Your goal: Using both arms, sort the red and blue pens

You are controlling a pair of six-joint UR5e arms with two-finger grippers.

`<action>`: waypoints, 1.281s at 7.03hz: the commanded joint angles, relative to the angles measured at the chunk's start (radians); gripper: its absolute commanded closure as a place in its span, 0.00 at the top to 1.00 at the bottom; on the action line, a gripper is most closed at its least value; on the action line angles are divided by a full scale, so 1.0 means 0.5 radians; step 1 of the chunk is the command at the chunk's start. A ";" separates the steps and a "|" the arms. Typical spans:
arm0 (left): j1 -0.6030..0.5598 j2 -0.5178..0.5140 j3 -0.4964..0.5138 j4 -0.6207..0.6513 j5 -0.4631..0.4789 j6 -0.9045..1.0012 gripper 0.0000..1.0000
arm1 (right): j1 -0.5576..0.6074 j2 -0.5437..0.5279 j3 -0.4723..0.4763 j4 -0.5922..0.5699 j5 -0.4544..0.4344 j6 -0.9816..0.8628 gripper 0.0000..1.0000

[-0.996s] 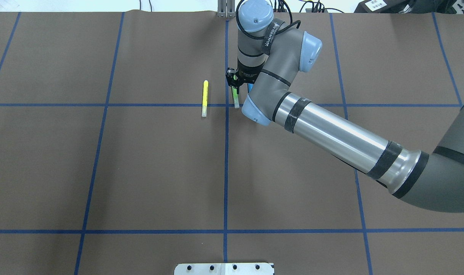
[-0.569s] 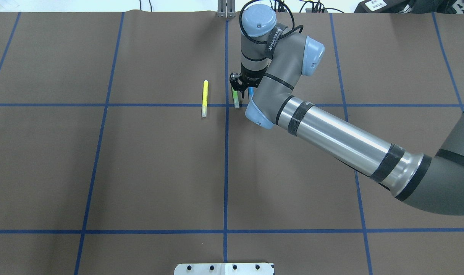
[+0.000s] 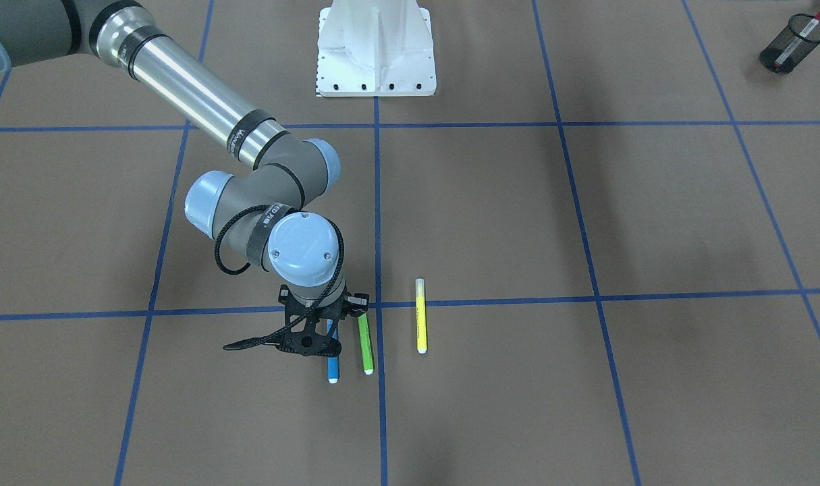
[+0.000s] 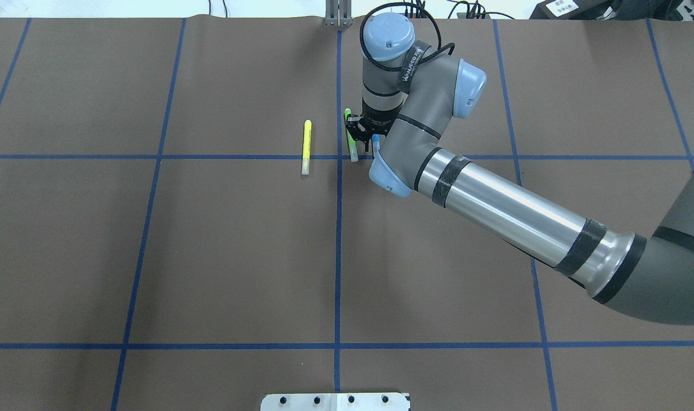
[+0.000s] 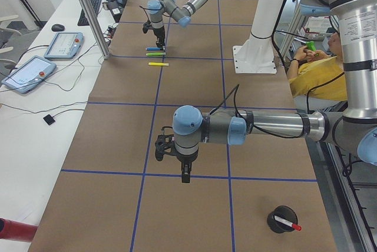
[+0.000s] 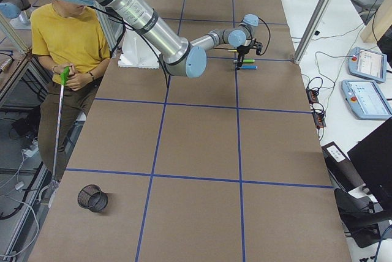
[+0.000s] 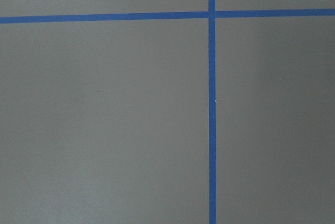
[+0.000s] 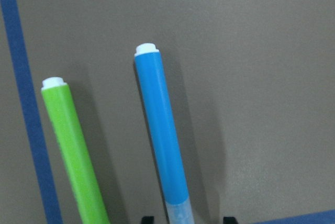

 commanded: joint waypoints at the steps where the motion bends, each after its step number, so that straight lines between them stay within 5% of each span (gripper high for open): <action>1: 0.000 0.003 0.000 0.003 0.000 0.000 1.00 | -0.014 -0.004 0.000 0.000 0.002 -0.004 0.52; 7: -0.003 0.000 0.000 0.003 0.000 0.000 1.00 | -0.017 -0.025 0.012 -0.009 0.002 -0.007 0.41; 9: -0.003 0.003 0.000 0.003 0.000 0.000 1.00 | -0.017 -0.022 0.012 -0.009 0.002 -0.004 0.26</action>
